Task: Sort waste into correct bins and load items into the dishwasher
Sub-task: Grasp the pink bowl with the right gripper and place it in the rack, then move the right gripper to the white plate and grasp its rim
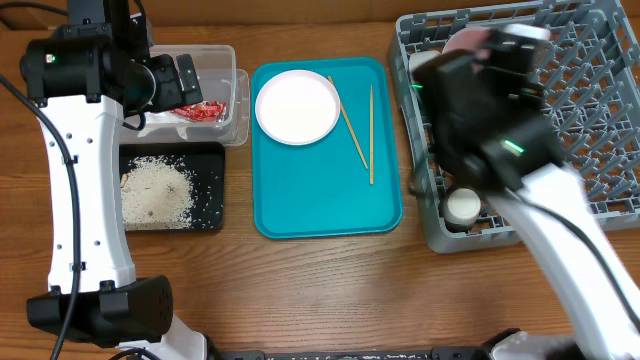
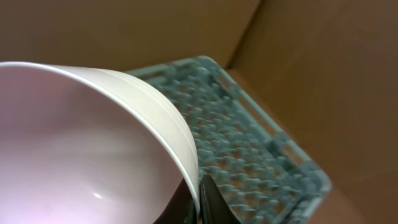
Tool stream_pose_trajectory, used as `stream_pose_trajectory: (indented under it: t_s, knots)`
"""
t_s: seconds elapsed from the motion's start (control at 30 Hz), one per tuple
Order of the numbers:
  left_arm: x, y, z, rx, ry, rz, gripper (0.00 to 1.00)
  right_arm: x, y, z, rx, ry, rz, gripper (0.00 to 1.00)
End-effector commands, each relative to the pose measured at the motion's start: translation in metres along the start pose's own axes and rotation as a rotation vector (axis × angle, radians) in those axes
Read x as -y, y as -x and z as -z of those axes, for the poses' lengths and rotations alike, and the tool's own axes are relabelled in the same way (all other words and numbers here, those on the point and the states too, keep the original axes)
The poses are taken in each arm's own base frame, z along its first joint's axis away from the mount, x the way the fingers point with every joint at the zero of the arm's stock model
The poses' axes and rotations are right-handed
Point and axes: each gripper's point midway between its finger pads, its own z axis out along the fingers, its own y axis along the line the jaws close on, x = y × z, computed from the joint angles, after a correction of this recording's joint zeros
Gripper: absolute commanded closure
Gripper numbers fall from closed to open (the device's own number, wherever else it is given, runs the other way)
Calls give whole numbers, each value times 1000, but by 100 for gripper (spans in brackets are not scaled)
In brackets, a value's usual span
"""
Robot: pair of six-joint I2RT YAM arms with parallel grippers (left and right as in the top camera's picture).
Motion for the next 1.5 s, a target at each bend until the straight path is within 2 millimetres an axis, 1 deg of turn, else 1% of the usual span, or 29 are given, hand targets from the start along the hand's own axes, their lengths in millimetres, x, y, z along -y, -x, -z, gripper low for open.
stream_pose_trajectory:
  t_s: [0.0, 0.13, 0.23, 0.33, 0.47, 0.6, 0.73, 0.8, 1.03, 1.07, 1.13, 1.23, 1.27, 1.37, 1.4, 1.47]
  knots:
    - [0, 2, 2, 10, 4, 0, 0, 2, -9, -26, 50, -253, 183, 96]
    - [0, 2, 2, 10, 4, 0, 0, -26, -26, -54, 43, -358, 324, 96]
    - [0, 2, 2, 10, 4, 0, 0, -47, -41, -73, 30, -399, 402, 96]
    - [0, 2, 2, 10, 4, 0, 0, -63, -56, -89, 19, -427, 463, 96]
    - [0, 2, 2, 10, 4, 0, 0, -76, -70, -106, 8, -452, 491, 96]
    - [0, 2, 2, 10, 4, 0, 0, -79, -79, -120, -14, -464, 497, 96]
    - [0, 2, 2, 10, 4, 0, 0, -85, -90, -125, -64, -414, 489, 96]
    - [0, 2, 2, 10, 4, 0, 0, -91, -96, -123, -87, -379, 497, 96]
    - [0, 2, 2, 10, 4, 0, 0, -120, -111, -96, -100, -267, 579, 96]
    - [0, 2, 2, 10, 4, 0, 0, -124, -115, -92, -107, -249, 589, 93]
    - [0, 2, 2, 10, 4, 0, 0, -132, -122, -85, -127, -209, 606, 80]
    - [0, 2, 2, 10, 4, 0, 0, -140, -130, -79, -152, -162, 615, 71]
    - [0, 2, 2, 10, 4, 0, 0, -143, -132, -78, -157, -149, 612, 67]
    - [0, 2, 2, 10, 4, 0, 0, -147, -128, -74, -158, -127, 597, 48]
    - [0, 2, 2, 10, 4, 0, 0, -147, -124, -72, -156, -120, 588, 38]
    - [0, 2, 2, 10, 4, 0, 0, -149, -113, -68, -154, -98, 552, 29]
